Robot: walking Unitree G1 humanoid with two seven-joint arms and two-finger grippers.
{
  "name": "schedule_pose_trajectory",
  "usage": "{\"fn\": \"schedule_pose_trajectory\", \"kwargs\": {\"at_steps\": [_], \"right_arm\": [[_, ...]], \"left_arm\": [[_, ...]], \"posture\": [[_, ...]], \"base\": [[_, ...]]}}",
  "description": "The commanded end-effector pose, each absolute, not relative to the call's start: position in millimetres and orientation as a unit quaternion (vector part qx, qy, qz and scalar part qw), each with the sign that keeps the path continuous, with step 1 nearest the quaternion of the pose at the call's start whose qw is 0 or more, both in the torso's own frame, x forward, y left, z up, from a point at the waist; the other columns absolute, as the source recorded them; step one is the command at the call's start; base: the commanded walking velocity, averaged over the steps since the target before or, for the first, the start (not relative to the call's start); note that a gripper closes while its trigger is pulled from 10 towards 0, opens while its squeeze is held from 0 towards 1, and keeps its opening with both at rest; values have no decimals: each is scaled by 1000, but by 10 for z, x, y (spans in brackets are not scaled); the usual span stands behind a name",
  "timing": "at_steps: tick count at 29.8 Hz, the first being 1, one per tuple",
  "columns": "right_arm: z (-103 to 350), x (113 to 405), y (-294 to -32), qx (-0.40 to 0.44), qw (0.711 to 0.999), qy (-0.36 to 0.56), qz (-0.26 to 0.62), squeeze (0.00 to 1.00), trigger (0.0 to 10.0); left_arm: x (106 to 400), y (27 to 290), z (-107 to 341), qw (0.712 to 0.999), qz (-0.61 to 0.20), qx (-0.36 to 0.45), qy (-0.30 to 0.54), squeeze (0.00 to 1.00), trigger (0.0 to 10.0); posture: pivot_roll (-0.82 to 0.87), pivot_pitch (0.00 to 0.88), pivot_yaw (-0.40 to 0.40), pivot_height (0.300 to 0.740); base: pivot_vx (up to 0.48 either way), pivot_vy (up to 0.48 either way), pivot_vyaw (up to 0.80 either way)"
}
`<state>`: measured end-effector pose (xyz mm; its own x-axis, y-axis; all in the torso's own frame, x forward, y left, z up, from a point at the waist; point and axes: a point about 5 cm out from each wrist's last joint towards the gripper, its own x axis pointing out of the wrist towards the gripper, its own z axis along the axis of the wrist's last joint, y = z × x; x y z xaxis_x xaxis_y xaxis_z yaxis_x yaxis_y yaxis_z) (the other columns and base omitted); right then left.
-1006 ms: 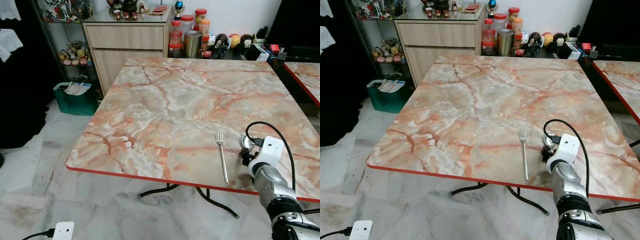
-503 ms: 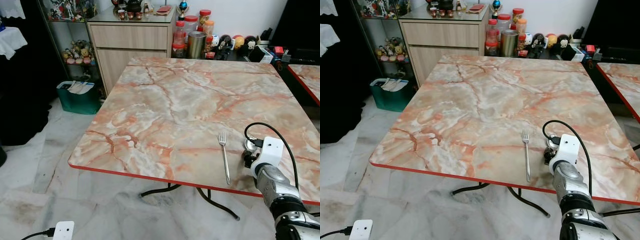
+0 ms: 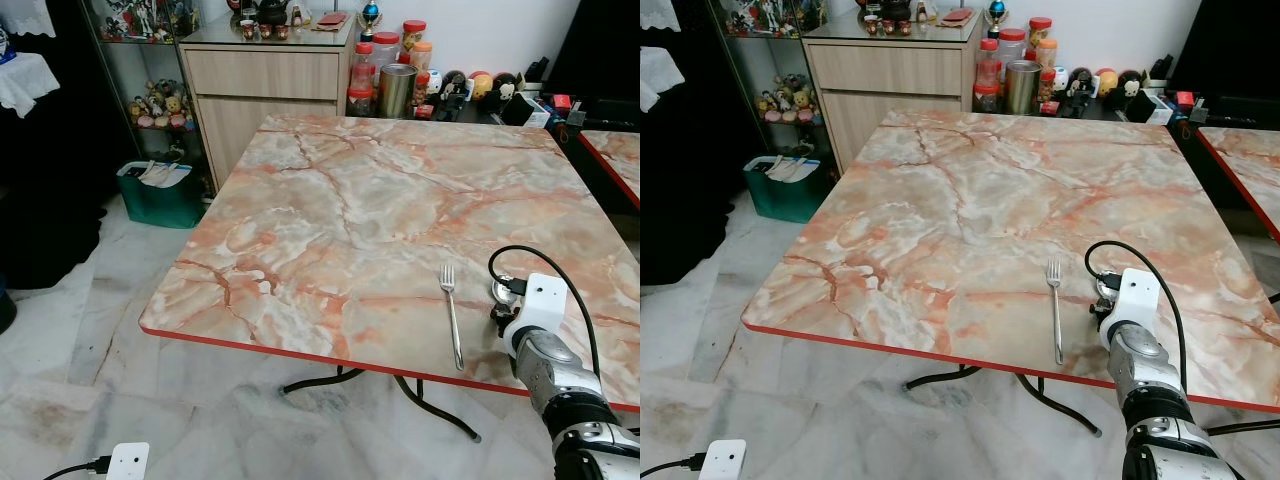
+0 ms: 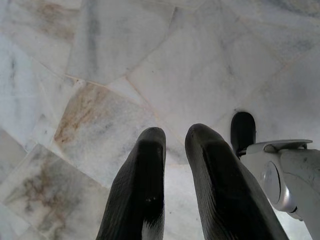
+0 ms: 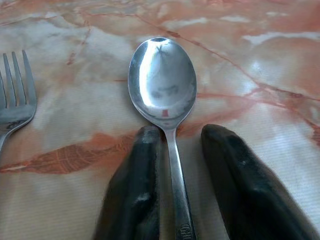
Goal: Setting the table
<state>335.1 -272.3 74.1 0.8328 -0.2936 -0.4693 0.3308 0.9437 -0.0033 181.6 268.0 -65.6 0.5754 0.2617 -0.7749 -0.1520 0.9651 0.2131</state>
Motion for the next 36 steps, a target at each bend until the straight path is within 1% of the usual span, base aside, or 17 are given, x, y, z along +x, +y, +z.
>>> {"fn": "schedule_pose_trajectory", "kwargs": {"at_steps": [1,22,26,30,31,32,33,36], "right_arm": [[606,3237,-2786,40,945,271,-175,0,0],[613,3239,-2782,43,948,262,-175,0,0],[653,3261,-2785,40,953,246,-173,0,0],[766,3321,-2772,31,965,203,-166,0,0],[813,3346,-2757,34,969,185,-162,0,4980],[862,3368,-2737,27,973,166,-157,0,4980],[929,3398,-2678,26,979,137,-148,0,10000],[977,3413,-2622,23,983,113,-140,0,10000]], "left_arm": [[1790,2662,-678,882,114,58,454,0,10000],[1751,2635,-707,878,106,55,464,0,10000],[1746,2637,-709,877,106,56,465,0,10000],[1740,2638,-712,876,105,58,467,0,10000],[1739,2638,-713,876,105,58,468,0,10000],[1737,2636,-714,876,105,57,468,0,10000],[1734,2636,-715,876,106,56,466,0,10000],[1731,2645,-713,877,111,58,464,0,10000]], "posture": [[33,77,-1,740],[33,75,0,740],[32,75,0,740],[33,75,-1,740],[32,75,-1,740],[32,74,-3,740],[31,75,-3,740],[31,75,-3,740]], "base": [[0,0,0],[0,0,0],[0,0,0],[0,0,0],[0,0,0],[0,0,0],[0,0,0],[0,0,0]]}}
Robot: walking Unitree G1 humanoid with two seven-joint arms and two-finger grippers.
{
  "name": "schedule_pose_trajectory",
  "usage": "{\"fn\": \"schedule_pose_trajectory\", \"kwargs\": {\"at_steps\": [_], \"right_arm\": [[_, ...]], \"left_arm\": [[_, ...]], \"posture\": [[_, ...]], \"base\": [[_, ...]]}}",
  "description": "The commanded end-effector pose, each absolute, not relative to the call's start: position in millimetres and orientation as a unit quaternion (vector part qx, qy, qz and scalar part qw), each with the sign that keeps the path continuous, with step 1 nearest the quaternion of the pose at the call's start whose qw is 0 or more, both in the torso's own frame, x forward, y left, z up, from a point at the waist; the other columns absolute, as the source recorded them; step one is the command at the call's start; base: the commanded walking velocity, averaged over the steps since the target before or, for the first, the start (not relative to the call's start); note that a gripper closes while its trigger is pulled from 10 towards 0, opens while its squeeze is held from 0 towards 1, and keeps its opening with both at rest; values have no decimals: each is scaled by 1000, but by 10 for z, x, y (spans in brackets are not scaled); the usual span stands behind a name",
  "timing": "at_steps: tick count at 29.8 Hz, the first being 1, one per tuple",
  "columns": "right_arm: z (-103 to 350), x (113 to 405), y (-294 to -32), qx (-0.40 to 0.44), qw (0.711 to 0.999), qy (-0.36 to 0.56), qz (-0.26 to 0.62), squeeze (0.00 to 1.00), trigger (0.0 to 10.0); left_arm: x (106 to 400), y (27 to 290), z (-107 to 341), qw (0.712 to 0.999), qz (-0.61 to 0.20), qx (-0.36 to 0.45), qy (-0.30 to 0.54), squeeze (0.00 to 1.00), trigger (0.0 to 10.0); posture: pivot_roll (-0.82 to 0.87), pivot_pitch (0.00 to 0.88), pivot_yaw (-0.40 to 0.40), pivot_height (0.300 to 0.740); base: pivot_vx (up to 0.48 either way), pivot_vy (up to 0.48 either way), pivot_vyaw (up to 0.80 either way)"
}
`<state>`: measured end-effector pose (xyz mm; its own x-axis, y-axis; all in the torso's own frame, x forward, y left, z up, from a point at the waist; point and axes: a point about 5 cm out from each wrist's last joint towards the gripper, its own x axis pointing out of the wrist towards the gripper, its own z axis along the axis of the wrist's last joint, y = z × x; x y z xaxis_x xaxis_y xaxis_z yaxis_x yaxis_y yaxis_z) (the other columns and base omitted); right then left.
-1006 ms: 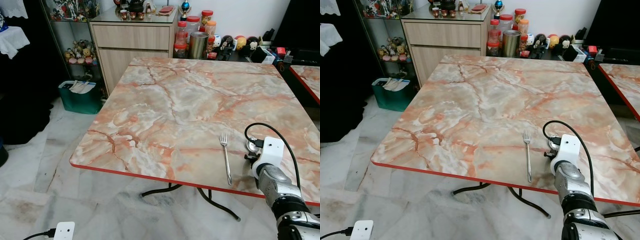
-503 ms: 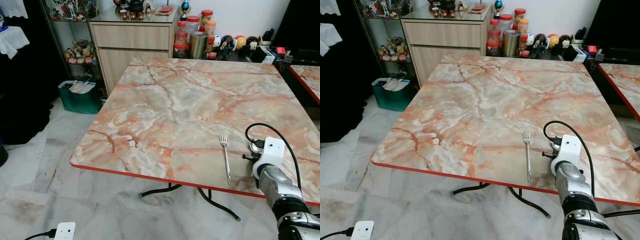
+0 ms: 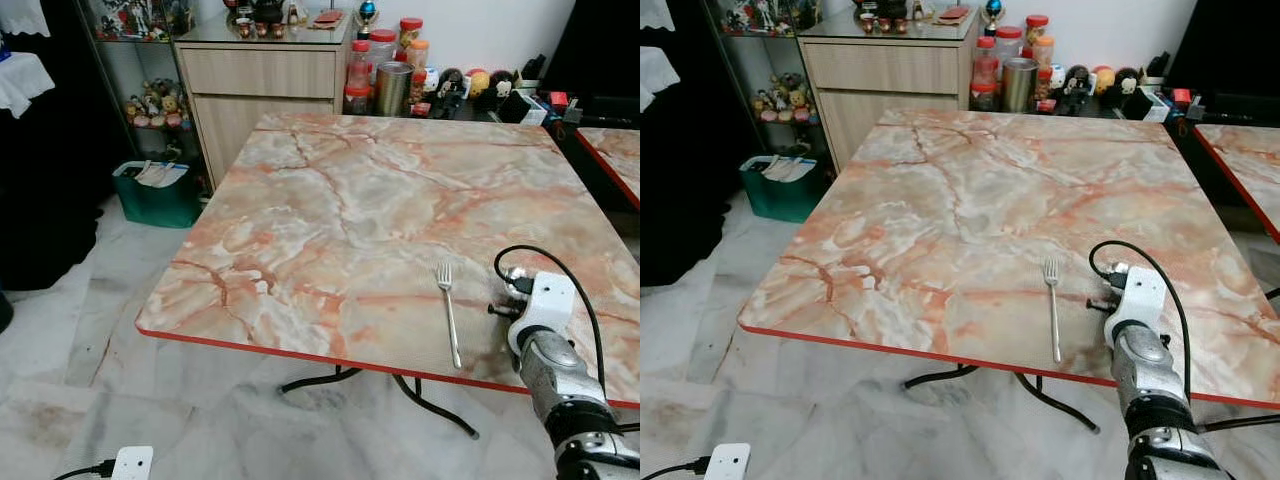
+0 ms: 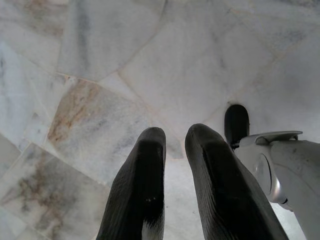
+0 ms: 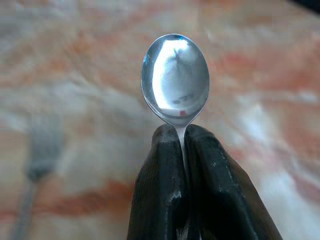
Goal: Setting the table
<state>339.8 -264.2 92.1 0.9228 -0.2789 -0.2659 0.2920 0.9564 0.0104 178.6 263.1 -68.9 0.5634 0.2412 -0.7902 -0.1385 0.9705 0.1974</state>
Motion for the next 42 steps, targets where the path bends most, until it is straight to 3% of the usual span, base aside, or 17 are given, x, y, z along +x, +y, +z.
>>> {"fn": "schedule_pose_trajectory", "kwargs": {"at_steps": [1,5,19,28,42], "right_arm": [[987,3415,-2611,20,984,109,-137,0,10000],[1121,3398,-2483,-2,993,36,-116,0,10000],[1386,3012,-2507,-86,983,-109,-118,0,10000],[1416,2820,-2327,-115,982,-133,-62,0,10000],[1446,2755,-2212,-97,982,-141,-79,0,10000]], "left_arm": [[1730,2646,-713,877,112,58,464,0,10000],[1727,2659,-707,880,128,55,455,0,10000],[1718,2677,-704,879,136,57,454,0,10000],[1730,2706,-683,885,145,49,440,0,10000],[1655,2710,-719,877,124,71,460,0,10000]], "posture": [[29,76,-2,740],[30,78,-6,740],[20,79,-2,740],[15,72,8,740],[9,53,13,740]], "base": [[0,0,0],[0,0,0],[0,0,0],[0,0,0],[0,0,0]]}}
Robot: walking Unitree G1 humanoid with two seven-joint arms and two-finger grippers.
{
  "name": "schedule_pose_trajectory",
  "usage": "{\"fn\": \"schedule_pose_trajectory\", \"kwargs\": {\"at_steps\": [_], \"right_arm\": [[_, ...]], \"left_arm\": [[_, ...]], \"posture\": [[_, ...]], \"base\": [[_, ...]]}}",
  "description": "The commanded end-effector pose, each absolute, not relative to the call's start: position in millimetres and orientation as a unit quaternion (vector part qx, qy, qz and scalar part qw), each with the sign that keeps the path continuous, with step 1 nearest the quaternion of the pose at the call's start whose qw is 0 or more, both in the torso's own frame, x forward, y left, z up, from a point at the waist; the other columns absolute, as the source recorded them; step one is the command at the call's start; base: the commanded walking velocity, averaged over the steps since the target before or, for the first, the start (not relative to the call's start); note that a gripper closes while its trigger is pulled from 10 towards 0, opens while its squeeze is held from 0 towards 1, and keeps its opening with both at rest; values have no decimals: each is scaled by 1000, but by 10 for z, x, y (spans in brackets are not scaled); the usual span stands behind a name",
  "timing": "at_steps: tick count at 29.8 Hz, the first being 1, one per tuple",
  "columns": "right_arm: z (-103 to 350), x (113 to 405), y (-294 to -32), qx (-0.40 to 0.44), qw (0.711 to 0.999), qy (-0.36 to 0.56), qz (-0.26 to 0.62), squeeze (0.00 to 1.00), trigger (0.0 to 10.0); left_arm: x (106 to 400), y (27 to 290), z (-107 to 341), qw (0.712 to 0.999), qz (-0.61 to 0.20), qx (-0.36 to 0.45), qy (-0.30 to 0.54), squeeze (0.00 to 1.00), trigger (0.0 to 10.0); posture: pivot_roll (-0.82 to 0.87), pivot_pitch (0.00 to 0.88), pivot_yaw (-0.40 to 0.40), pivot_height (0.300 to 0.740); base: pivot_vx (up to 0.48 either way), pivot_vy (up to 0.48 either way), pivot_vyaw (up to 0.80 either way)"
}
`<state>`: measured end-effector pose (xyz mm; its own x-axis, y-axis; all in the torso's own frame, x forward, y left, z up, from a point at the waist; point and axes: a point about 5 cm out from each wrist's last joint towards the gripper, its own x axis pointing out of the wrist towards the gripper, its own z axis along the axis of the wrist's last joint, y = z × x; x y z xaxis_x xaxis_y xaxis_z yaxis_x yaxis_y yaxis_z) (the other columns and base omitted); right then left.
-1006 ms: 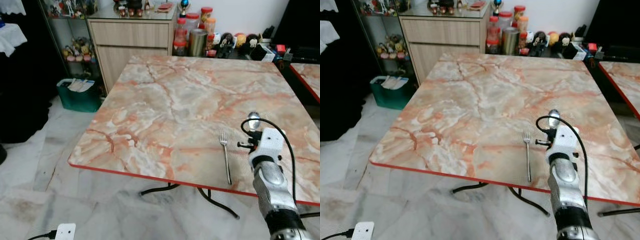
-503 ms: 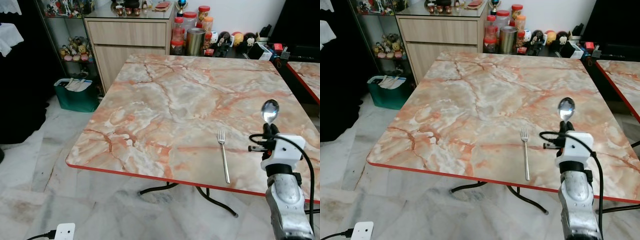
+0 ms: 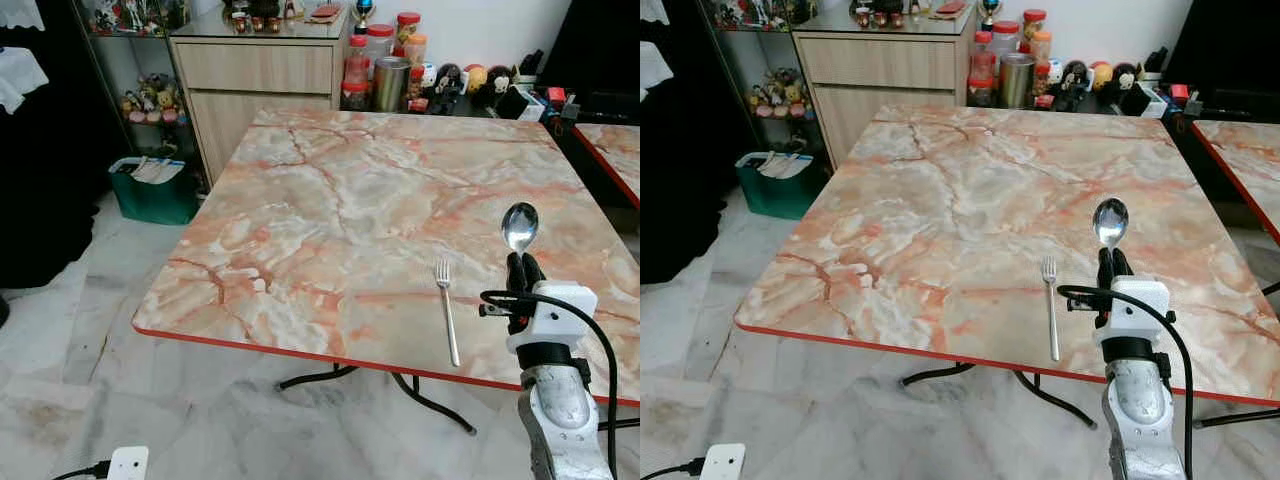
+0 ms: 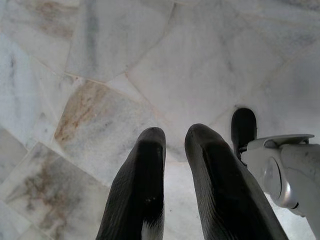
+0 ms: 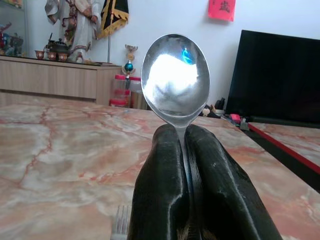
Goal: Setting the table
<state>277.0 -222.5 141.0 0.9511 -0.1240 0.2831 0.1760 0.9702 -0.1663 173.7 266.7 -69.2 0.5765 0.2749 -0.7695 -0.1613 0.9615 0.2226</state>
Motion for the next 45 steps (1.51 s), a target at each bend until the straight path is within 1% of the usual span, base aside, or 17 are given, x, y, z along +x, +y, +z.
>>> {"fn": "schedule_pose_trajectory", "kwargs": {"at_steps": [1,3,10,21,27,30,33,36,41,45], "right_arm": [[1448,2757,-2211,-97,982,-139,-79,0,10000],[1452,2757,-2209,-98,982,-137,-79,0,10000],[1462,2749,-2215,-84,983,-134,-88,0,10000],[1458,2754,-2196,-85,985,-122,-90,0,10000],[1478,2784,-2165,-94,985,-118,-84,0,10000],[1499,2790,-2144,-97,984,-123,-80,0,10000],[1484,2797,-2143,-76,987,-114,-86,0,10000],[1485,2797,-2143,-76,987,-113,-86,0,10000],[1489,2821,-2151,-95,986,-106,-85,0,10000],[1476,2823,-2155,-102,986,-98,-90,0,10000]], "left_arm": [[1652,2709,-720,877,124,72,460,0,10000],[1650,2709,-721,877,123,73,459,0,10000],[1620,2728,-727,874,124,79,462,0,10000],[1572,2780,-728,871,126,81,467,0,10000],[1562,2789,-729,871,128,79,468,0,10000],[1566,2785,-729,871,128,78,468,0,10000],[1570,2775,-731,871,126,77,468,0,10000],[1570,2775,-731,871,126,77,468,0,10000],[1585,2769,-728,872,127,75,467,0,10000],[1589,2771,-725,872,127,76,466,0,10000]], "posture": [[9,51,11,740],[9,50,11,740],[5,36,12,740],[1,30,13,740],[6,59,11,740],[8,65,13,740],[8,68,11,740],[8,68,11,740],[9,83,12,740],[8,88,13,740]], "base": [[0,0,0],[0,0,0],[0,-350,0],[0,-423,0],[0,-434,0],[0,-435,677],[0,-431,225],[0,-431,0],[0,-426,0],[0,-429,575]]}}
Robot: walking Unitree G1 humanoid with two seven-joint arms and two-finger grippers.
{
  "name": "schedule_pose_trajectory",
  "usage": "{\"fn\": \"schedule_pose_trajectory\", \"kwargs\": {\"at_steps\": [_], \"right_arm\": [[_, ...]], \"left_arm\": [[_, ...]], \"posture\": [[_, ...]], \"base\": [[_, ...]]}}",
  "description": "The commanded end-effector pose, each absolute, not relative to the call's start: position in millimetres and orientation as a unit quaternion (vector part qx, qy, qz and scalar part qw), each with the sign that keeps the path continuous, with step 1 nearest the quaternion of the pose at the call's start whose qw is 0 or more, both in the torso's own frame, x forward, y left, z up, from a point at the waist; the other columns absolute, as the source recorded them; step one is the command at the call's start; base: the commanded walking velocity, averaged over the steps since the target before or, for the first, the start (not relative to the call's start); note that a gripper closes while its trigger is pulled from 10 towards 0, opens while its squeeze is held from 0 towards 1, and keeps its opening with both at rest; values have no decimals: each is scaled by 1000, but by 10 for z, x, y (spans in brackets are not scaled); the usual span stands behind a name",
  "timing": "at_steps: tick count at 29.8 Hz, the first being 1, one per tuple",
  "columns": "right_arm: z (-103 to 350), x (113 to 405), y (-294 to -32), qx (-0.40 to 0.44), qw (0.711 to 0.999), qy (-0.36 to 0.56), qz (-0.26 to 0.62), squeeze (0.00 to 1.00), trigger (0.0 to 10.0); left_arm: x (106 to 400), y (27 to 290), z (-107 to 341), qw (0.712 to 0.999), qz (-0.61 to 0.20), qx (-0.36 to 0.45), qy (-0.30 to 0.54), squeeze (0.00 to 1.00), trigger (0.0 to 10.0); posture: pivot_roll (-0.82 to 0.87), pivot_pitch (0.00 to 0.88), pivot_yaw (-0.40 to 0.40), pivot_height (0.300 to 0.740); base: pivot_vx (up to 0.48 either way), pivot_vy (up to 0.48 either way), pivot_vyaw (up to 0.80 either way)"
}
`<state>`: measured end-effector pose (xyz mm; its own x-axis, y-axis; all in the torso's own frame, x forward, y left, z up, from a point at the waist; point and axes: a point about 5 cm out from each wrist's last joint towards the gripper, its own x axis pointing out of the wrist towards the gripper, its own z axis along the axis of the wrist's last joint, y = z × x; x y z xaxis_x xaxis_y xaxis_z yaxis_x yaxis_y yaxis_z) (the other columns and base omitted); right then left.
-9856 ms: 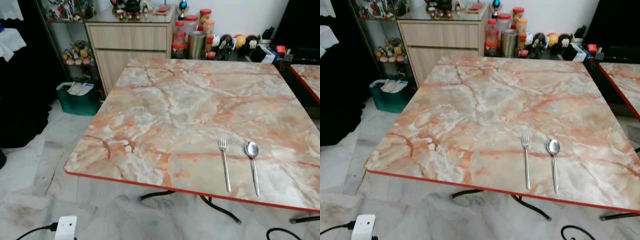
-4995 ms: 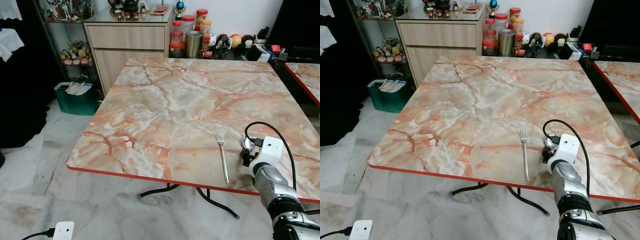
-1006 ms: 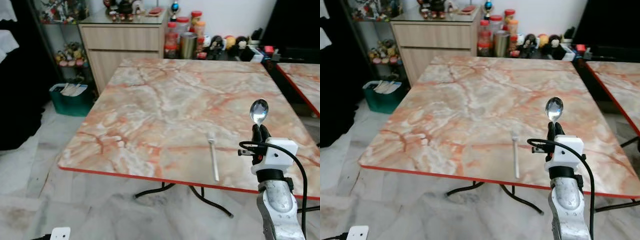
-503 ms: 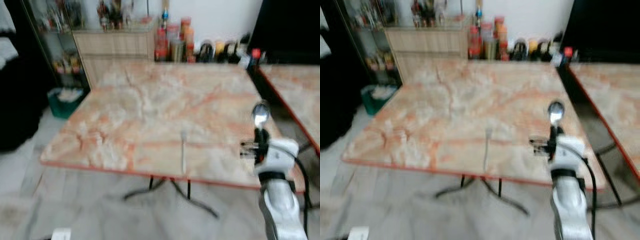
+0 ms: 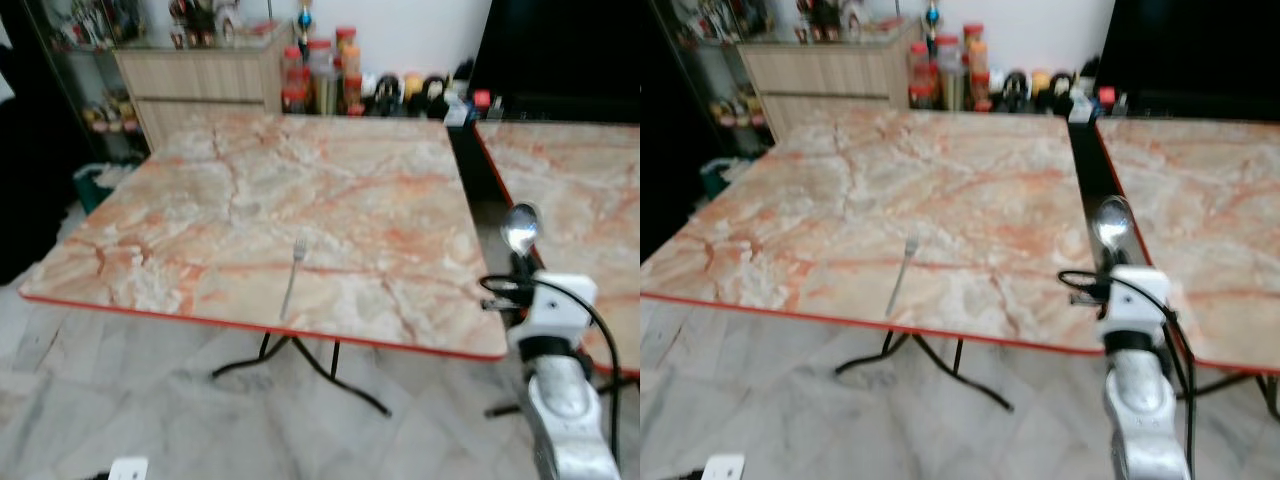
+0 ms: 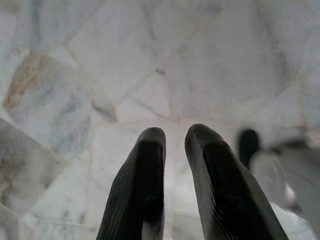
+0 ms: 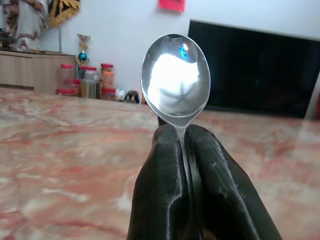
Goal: Setting the table
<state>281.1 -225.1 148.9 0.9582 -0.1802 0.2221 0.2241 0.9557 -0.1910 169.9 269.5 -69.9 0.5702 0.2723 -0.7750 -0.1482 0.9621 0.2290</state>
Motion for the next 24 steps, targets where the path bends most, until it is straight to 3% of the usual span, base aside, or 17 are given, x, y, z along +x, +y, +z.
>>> {"fn": "schedule_pose_trajectory", "kwargs": {"at_steps": [1,24], "right_arm": [[1475,2822,-2160,-99,986,-98,-93,0,10000],[1476,2827,-2144,-80,988,-96,-91,0,10000]], "left_arm": [[1591,2771,-724,872,127,76,466,0,10000],[1626,2736,-721,876,120,77,462,0,10000]], "posture": [[7,89,13,740],[-2,88,10,740]], "base": [[0,-428,619],[0,-428,27]]}}
